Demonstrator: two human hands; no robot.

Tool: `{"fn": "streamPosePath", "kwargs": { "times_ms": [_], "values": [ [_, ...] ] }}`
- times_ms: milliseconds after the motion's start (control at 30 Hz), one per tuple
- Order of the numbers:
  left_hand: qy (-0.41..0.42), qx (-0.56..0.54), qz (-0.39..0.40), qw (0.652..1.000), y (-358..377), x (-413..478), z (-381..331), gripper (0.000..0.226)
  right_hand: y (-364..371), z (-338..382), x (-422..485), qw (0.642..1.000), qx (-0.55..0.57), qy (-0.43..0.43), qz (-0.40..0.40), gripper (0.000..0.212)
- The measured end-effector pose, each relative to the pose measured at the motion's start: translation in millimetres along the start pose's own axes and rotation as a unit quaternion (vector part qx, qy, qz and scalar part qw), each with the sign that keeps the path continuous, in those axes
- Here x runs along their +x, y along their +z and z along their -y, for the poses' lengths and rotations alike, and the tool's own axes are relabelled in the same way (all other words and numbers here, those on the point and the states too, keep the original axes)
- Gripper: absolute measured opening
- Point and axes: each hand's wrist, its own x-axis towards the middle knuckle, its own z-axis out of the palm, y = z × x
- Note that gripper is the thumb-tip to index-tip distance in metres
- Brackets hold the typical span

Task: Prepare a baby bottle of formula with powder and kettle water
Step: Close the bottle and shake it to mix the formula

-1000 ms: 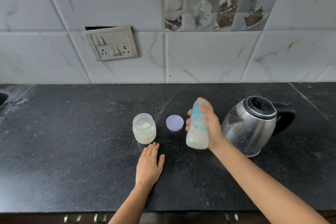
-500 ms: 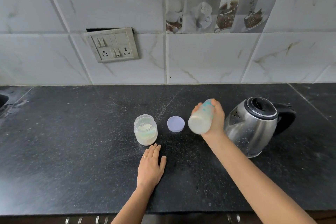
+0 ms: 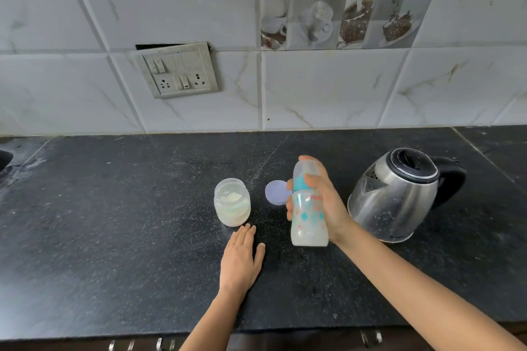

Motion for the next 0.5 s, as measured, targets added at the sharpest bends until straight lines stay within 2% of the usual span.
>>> {"fn": "streamPosePath", "kwargs": {
  "times_ms": [67,133,200,233,300,367,433,500],
  "values": [
    [-0.001,-0.003,-0.001,1.0,-0.4,-0.6,-0.3,0.051,1.8,2.9,3.9,0.999,0.029,-0.014,-0.018,0.035],
    [0.0,-0.006,-0.007,1.0,-0.7,-0.3,-0.3,0.05,1.5,11.8,14.8,0.984,0.137,-0.032,-0.11,0.018],
    [0.001,-0.007,-0.01,1.0,-0.4,-0.3,-0.6,0.05,-0.6,15.8,21.1,0.965,0.208,-0.035,-0.153,0.021],
    [0.001,-0.009,-0.01,1.0,-0.6,-0.8,-1.0,0.049,-1.1,13.8,20.0,0.969,0.201,-0.025,-0.142,0.023],
    [0.002,-0.01,-0.01,1.0,-1.2,-0.8,-1.0,0.05,-1.3,3.8,11.4,0.991,0.099,-0.01,-0.09,0.026],
    [0.002,-0.007,-0.01,1.0,-1.2,-0.2,-0.3,0.05,-2.2,0.6,6.3,0.999,0.01,-0.011,-0.031,0.038],
    [0.003,-0.007,-0.009,1.0,-1.5,-0.2,-0.8,0.051,0.8,9.1,11.3,0.997,0.051,-0.038,-0.043,0.032],
    [0.002,-0.006,-0.005,1.0,-1.1,-0.5,-1.0,0.05,0.0,20.1,21.1,0.981,0.15,-0.047,-0.109,0.022]
  ]
}}
